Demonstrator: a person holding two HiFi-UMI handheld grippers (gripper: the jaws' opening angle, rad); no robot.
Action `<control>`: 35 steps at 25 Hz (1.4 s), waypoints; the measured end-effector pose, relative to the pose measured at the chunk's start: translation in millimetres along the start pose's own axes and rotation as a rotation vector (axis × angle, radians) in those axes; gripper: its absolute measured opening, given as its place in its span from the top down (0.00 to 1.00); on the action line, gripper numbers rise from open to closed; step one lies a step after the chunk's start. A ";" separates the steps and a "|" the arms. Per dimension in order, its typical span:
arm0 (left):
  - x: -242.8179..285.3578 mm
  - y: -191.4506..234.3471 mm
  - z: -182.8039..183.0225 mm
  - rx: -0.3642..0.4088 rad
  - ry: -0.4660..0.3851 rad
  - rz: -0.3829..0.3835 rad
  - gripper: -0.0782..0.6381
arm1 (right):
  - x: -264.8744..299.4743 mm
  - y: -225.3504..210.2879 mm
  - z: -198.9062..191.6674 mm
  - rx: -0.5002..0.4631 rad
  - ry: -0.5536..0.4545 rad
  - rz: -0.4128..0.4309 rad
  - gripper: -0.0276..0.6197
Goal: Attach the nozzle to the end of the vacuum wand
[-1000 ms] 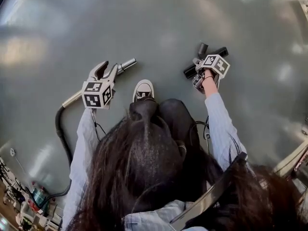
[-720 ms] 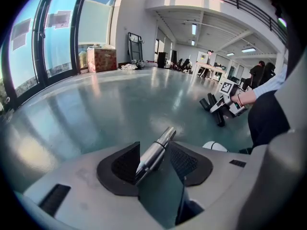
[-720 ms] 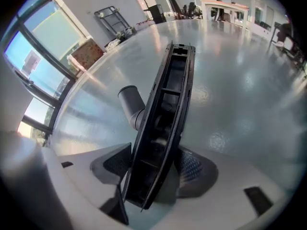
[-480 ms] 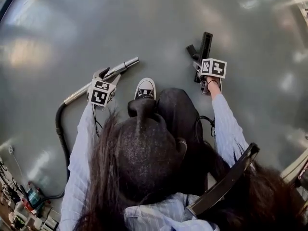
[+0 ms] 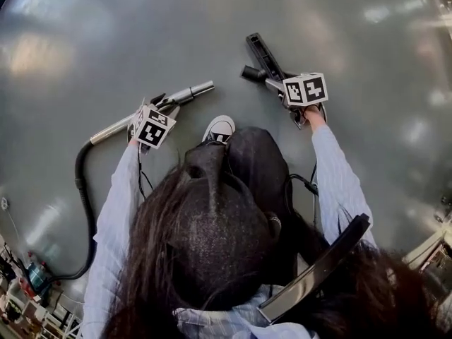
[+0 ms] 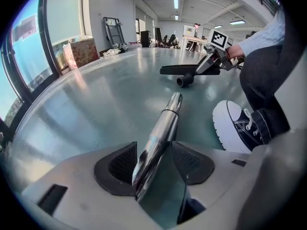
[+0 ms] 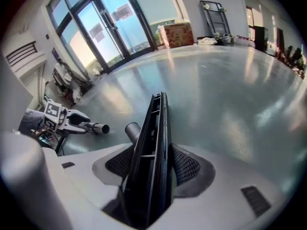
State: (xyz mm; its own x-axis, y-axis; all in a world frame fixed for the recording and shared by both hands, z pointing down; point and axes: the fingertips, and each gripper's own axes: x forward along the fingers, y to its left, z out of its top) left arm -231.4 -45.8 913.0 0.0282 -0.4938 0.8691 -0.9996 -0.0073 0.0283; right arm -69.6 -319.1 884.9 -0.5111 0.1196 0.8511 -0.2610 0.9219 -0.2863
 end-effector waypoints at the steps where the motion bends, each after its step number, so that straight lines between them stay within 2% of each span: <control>1: 1.2 -1.6 -4.4 0.012 0.011 -0.012 0.61 | 5.7 9.3 4.5 -0.031 0.004 0.037 0.56; 4: 7.7 -5.1 -24.0 0.064 0.051 -0.035 0.61 | 25.7 39.3 11.3 -0.150 0.037 0.148 0.57; 7: 9.0 -1.8 -26.2 0.071 0.058 -0.029 0.61 | 37.4 58.3 16.7 -0.256 0.083 0.205 0.57; 12: 5.7 -3.8 -13.9 0.090 0.066 -0.031 0.61 | 36.7 70.7 22.9 -0.370 0.116 0.244 0.57; 18: 13.2 -0.1 -21.8 0.137 0.099 -0.035 0.61 | 48.2 81.4 22.5 -0.528 0.150 0.253 0.57; 23: 19.5 -4.3 -13.3 0.177 0.158 -0.046 0.61 | 42.5 75.7 27.2 -0.543 0.126 0.265 0.57; 27: 17.9 -3.1 -24.3 0.193 0.206 -0.077 0.61 | 44.6 85.3 28.1 -0.555 0.111 0.274 0.57; 35: 27.3 -6.9 -37.8 0.209 0.257 -0.123 0.61 | 54.1 86.8 23.7 -0.451 0.074 0.362 0.57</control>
State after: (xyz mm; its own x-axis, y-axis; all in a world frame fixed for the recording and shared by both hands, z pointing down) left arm -223.4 -26.3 955.2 0.1230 -0.2430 0.9622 -0.9678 -0.2441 0.0621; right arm -139.3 -241.3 895.7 -0.4400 0.4665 0.7673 0.3027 0.8815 -0.3624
